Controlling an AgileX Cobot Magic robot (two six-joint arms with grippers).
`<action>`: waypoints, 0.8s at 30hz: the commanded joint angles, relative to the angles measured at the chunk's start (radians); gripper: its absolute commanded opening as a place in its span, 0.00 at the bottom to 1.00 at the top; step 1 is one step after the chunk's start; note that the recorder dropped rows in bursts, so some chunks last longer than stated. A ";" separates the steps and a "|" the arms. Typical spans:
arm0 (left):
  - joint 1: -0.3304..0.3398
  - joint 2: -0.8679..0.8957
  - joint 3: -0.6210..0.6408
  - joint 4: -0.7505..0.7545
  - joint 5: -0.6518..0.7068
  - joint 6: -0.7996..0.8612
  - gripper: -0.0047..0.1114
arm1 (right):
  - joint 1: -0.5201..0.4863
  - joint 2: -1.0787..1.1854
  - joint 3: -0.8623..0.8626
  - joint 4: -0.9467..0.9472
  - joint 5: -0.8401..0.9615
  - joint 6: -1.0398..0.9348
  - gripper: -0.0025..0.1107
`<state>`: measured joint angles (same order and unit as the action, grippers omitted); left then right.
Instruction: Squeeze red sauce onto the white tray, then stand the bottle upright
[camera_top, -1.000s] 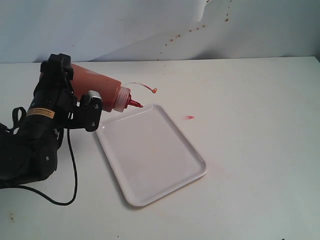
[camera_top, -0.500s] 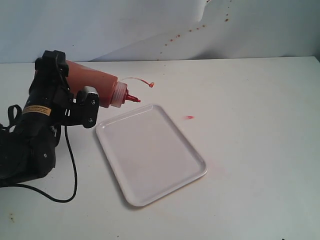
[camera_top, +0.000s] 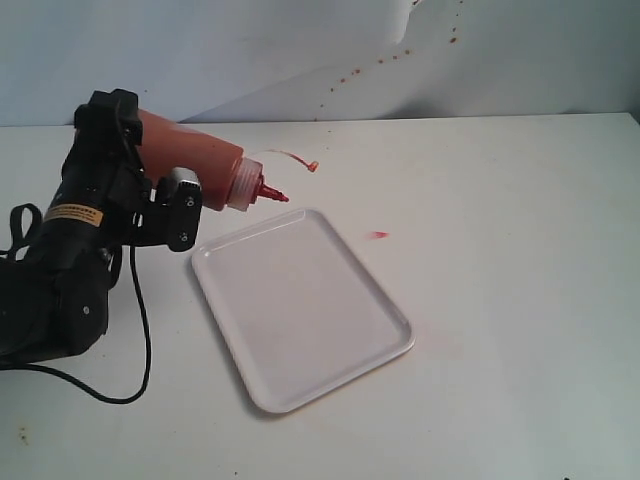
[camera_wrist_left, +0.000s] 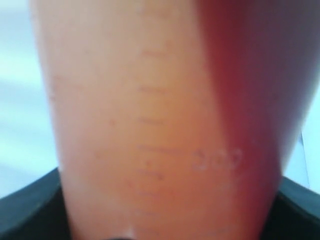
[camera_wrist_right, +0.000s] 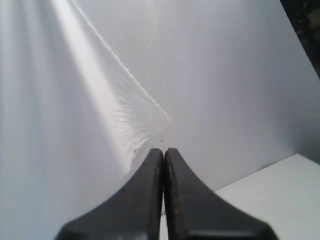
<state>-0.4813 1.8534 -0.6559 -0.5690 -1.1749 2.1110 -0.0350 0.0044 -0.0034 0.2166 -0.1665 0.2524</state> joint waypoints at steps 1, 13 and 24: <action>-0.007 -0.015 0.000 0.037 -0.046 -0.017 0.04 | 0.018 -0.004 0.003 0.029 -0.013 0.199 0.02; -0.007 -0.015 0.000 0.059 -0.046 -0.017 0.04 | 0.087 -0.004 0.003 -0.403 -0.050 0.287 0.02; -0.007 -0.015 0.000 0.059 -0.046 -0.017 0.04 | 0.107 0.375 -0.004 -0.633 -0.158 0.318 0.02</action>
<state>-0.4813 1.8534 -0.6559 -0.5129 -1.1749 2.1110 0.0694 0.3244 -0.0034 -0.4042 -0.3091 0.5946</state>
